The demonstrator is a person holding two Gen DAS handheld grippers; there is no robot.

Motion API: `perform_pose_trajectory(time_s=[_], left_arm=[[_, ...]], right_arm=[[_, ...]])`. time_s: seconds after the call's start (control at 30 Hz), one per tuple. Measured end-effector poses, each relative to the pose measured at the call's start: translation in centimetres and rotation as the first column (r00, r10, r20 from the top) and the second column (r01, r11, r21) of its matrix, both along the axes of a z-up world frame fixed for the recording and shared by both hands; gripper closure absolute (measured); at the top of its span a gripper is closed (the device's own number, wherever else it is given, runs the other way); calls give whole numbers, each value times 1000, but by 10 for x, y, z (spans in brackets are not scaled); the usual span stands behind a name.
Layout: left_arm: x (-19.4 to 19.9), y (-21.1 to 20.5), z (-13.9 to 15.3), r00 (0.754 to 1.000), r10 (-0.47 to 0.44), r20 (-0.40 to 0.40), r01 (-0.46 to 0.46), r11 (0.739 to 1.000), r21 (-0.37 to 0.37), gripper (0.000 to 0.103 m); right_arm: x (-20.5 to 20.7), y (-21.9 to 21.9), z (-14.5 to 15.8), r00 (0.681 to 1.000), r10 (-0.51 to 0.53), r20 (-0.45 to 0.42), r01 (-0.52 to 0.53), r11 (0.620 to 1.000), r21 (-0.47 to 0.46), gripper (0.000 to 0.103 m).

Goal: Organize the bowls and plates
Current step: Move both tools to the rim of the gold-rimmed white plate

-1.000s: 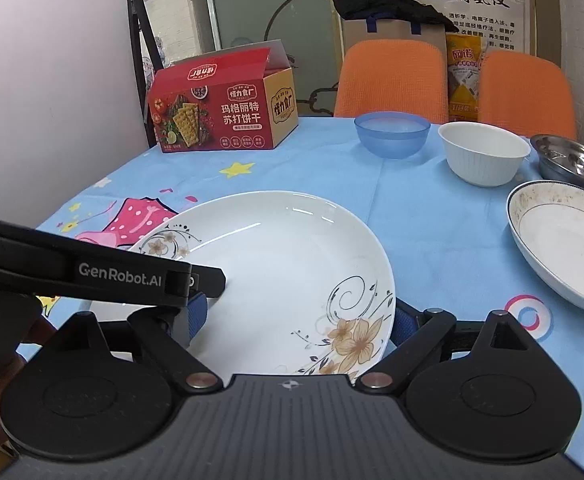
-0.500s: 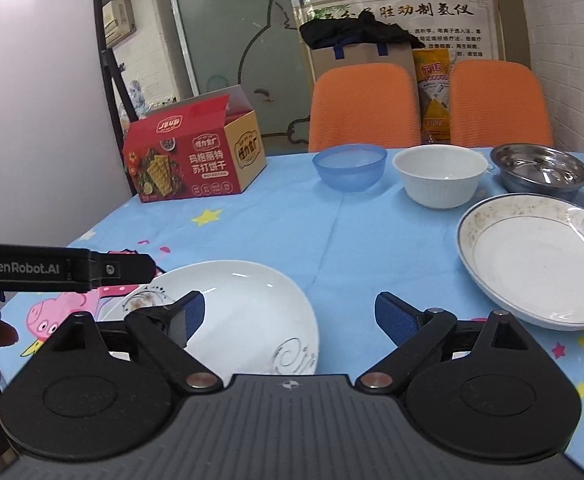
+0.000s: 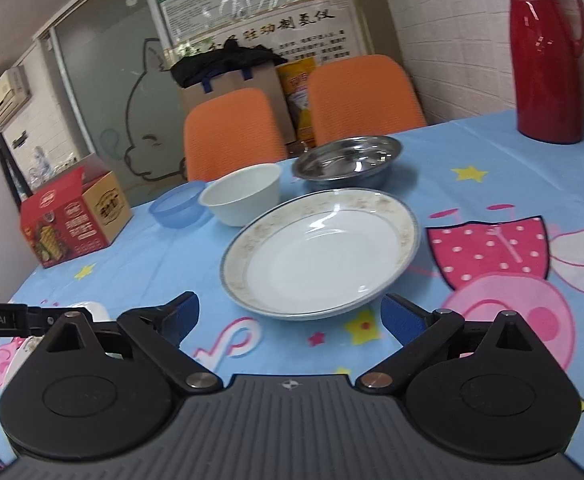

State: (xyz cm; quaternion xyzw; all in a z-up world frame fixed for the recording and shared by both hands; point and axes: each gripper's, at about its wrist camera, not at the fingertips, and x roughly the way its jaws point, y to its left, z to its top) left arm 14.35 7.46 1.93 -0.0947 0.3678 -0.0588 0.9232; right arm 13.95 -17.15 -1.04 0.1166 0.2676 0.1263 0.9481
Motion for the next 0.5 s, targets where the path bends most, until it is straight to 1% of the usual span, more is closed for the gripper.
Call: perform_pose_trajectory(time_s=[0.13,0.2,0.37,0.5], left_arm=[[29,-24,1,997,-69,-19,69,998,2,31],[53,-33,0,995,-94,-37,94,996,-9,31],[108,-52,-7,986,-133,-97,131,991,-24,32],[147,-66,-20,980,-135,-143,132,991,-31,32]], right_arm=[[16,-22,-2,999,-41,-15,40,999,-24,0],[29,-29,-3,999,-45,-29,44,998,-41,0],[69,-32,-8,998,-19,-68,14,997,-77,0],[95,-26,-14,994,5,-105,-16,995,-103,0]])
